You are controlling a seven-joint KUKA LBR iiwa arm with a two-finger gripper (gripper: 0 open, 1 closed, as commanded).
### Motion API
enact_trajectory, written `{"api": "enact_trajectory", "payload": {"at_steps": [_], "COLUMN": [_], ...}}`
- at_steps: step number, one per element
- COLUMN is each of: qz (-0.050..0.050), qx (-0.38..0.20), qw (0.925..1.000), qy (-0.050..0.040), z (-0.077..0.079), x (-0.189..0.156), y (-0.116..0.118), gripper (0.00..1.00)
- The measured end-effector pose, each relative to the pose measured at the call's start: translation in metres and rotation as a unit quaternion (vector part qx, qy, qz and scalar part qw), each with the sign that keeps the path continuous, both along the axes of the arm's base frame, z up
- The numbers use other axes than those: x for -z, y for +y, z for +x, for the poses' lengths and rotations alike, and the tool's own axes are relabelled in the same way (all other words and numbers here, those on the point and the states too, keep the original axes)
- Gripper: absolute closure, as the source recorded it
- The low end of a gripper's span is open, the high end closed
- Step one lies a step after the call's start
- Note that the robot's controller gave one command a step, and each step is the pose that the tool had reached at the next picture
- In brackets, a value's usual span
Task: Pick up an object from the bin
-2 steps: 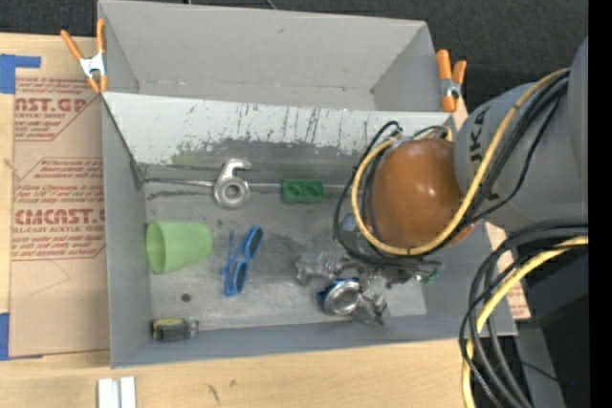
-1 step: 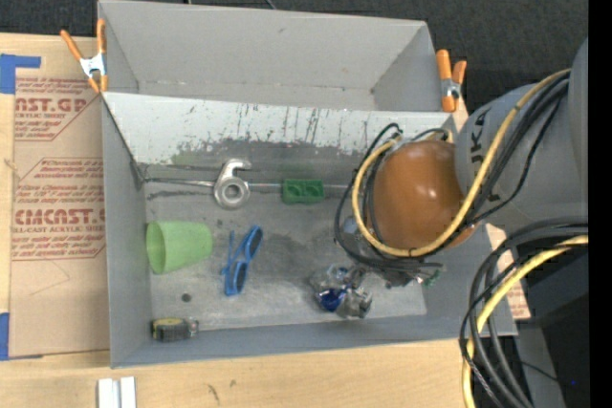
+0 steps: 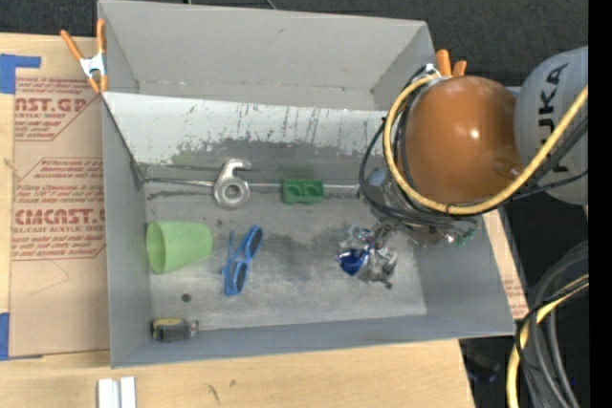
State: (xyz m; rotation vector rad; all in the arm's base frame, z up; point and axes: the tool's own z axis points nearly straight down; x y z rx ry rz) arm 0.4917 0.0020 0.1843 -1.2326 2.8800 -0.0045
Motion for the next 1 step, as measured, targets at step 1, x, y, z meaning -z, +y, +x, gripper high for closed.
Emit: {"api": "enact_trajectory", "payload": {"at_steps": [1], "qz": [0.0], "qx": [-0.004], "qw": [1.0], "qy": [0.0003], "z": [0.012], "x": [-0.054], "y": [-0.0032], "gripper": [1.0]}}
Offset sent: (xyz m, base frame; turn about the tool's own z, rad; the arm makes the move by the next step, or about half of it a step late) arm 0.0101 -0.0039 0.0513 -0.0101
